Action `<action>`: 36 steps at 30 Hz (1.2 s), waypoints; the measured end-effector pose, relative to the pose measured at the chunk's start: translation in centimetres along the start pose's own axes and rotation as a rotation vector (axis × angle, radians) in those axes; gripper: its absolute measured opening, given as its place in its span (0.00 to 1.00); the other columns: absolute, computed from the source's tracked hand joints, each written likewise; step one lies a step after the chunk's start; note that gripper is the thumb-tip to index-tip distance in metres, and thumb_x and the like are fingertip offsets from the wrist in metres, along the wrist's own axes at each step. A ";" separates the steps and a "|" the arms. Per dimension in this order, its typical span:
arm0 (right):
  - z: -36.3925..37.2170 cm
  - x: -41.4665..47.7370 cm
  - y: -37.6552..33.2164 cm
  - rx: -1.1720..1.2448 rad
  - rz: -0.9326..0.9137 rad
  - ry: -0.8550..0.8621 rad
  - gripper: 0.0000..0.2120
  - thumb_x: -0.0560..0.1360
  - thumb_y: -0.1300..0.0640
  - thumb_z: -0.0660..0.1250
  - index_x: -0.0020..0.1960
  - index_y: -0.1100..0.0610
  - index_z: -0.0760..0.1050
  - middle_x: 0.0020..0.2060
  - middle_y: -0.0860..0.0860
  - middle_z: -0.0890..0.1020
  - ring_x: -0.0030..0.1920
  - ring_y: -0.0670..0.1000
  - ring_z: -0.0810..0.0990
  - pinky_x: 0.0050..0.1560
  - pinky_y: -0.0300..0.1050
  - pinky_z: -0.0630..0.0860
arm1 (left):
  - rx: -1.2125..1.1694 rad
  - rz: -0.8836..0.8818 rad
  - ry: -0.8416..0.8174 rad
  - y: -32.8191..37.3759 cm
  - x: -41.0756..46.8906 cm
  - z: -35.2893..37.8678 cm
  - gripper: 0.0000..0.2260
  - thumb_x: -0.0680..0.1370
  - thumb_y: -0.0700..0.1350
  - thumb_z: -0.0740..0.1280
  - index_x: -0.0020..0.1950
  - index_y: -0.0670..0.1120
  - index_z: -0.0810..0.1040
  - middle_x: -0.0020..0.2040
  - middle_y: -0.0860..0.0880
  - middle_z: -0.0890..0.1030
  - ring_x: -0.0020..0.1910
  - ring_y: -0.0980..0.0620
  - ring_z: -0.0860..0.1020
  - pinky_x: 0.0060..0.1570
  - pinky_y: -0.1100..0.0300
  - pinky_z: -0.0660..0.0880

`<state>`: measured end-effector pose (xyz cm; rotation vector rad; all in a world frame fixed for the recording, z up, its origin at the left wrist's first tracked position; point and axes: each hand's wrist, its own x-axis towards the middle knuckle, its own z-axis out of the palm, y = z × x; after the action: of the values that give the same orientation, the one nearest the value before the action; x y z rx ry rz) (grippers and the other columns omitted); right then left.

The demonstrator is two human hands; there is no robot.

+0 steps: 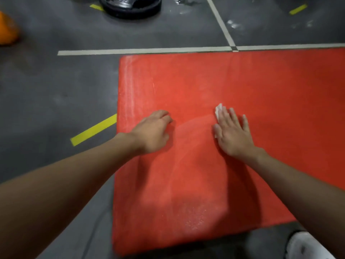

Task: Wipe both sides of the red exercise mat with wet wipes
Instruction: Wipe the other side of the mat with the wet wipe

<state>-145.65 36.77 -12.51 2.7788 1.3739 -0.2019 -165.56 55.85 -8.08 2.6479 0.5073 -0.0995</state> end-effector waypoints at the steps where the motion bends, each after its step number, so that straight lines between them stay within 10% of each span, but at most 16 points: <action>1: 0.2 -0.1 1.6 0.012 0.089 0.009 0.29 0.82 0.45 0.45 0.81 0.51 0.43 0.81 0.48 0.47 0.80 0.52 0.46 0.76 0.62 0.44 | 0.033 -0.001 -0.054 0.8 0.6 0.3 0.28 0.75 0.49 0.68 0.73 0.43 0.67 0.75 0.41 0.63 0.75 0.43 0.61 0.73 0.52 0.60; 4: 0.4 -0.9 4.7 0.081 0.350 -0.007 0.30 0.83 0.45 0.45 0.81 0.54 0.44 0.81 0.51 0.48 0.80 0.54 0.44 0.77 0.63 0.42 | 0.216 -0.119 -0.322 2.7 1.9 1.1 0.48 0.67 0.68 0.71 0.78 0.52 0.52 0.79 0.42 0.48 0.79 0.39 0.46 0.75 0.40 0.52; 7: 0.8 -3.7 4.0 0.095 0.354 0.012 0.30 0.83 0.46 0.45 0.81 0.55 0.43 0.81 0.50 0.46 0.80 0.52 0.44 0.77 0.62 0.42 | 0.288 -0.179 -0.389 4.1 2.8 1.9 0.55 0.63 0.67 0.75 0.78 0.57 0.43 0.78 0.39 0.41 0.77 0.35 0.41 0.73 0.35 0.49; 17: 1.4 -11.1 -5.5 0.001 -0.453 -0.093 0.30 0.83 0.43 0.46 0.81 0.55 0.50 0.80 0.49 0.49 0.80 0.50 0.43 0.77 0.59 0.39 | 0.281 -0.190 -0.382 3.7 3.2 1.4 0.54 0.67 0.57 0.78 0.78 0.60 0.40 0.78 0.41 0.41 0.78 0.38 0.43 0.75 0.40 0.51; 21: 0.6 -5.3 -0.6 -0.012 -0.167 -0.040 0.29 0.82 0.42 0.42 0.81 0.48 0.43 0.80 0.45 0.44 0.80 0.50 0.42 0.77 0.59 0.39 | 0.196 -0.145 -0.330 1.4 2.4 0.6 0.55 0.67 0.54 0.79 0.80 0.45 0.44 0.78 0.42 0.47 0.78 0.43 0.49 0.76 0.53 0.54; 27: -0.5 5.0 7.4 0.113 0.397 -0.074 0.33 0.82 0.41 0.42 0.81 0.57 0.41 0.81 0.50 0.43 0.80 0.51 0.39 0.76 0.62 0.36 | 0.052 -0.247 -0.145 -0.7 2.8 -0.5 0.44 0.66 0.61 0.76 0.77 0.56 0.59 0.78 0.42 0.53 0.77 0.44 0.54 0.74 0.49 0.58; 36: -1.4 10.7 -3.7 0.120 -0.063 -0.008 0.31 0.83 0.42 0.45 0.81 0.53 0.44 0.81 0.48 0.43 0.80 0.51 0.41 0.76 0.60 0.36 | 0.193 -0.309 -0.359 0.2 10.5 -2.3 0.62 0.64 0.66 0.75 0.79 0.47 0.34 0.79 0.43 0.36 0.79 0.43 0.39 0.75 0.39 0.48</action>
<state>-142.02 47.55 -12.48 2.8279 1.4969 -0.3076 -155.73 60.21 -7.53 2.6251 0.8089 -0.7362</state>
